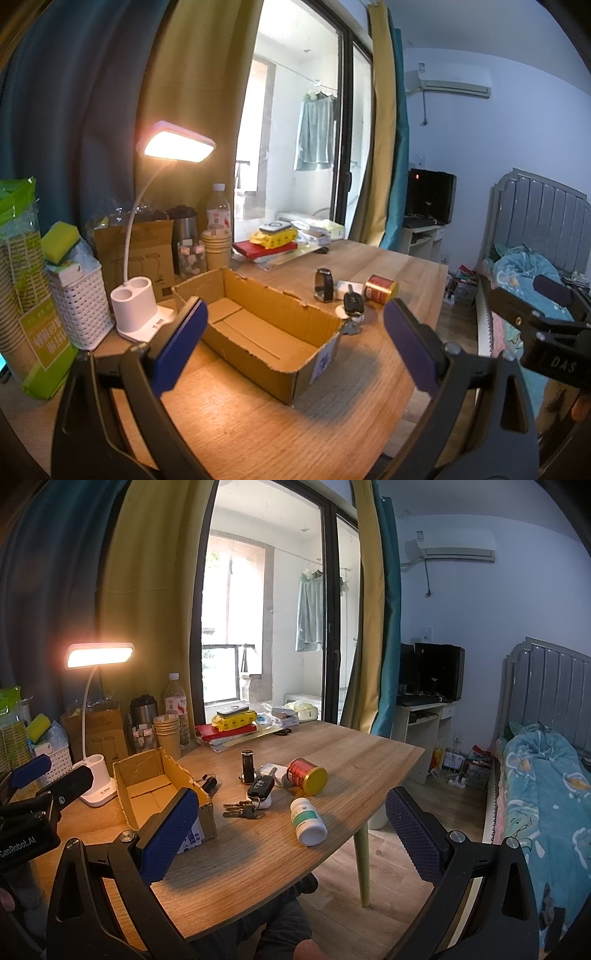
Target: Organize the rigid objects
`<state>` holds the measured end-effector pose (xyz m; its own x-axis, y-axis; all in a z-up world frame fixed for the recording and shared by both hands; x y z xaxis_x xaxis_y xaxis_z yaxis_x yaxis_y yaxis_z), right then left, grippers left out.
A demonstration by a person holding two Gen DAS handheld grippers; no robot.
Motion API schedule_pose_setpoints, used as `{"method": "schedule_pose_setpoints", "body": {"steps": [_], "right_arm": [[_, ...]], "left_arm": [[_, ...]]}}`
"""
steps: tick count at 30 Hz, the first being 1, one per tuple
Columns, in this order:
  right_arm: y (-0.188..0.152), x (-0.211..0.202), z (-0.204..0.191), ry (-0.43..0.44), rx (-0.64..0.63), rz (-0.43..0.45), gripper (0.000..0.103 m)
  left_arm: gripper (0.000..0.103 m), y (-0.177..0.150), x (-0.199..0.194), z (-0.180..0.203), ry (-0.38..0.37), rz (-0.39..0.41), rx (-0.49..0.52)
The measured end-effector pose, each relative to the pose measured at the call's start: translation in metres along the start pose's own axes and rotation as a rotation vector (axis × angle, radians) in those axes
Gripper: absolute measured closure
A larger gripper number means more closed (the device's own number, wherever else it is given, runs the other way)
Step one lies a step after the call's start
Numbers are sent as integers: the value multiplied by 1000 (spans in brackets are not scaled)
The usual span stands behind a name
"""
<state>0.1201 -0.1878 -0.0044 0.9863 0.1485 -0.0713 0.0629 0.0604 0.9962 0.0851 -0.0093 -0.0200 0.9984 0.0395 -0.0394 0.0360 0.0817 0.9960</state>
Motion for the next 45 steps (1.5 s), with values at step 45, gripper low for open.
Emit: {"method": "schedule_pose_setpoints", "body": {"steps": [45], "right_arm": [[-95,163,29,10,76,-264,1]], "left_arm": [[6,-140,161,-78,172,-551,-91]]}}
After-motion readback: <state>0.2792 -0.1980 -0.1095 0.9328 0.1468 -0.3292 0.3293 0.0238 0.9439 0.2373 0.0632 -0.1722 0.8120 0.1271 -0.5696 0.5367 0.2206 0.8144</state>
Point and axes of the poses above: each gripper's, at about its wrist camera, not at the fingertips, and x roughly the way its jaws point, z to its right, y to its top, the point moved 9 cm from there along x, roughly the way its jaws point, and after that the axes turned 13 degrees about z, right-handed, at the moved point
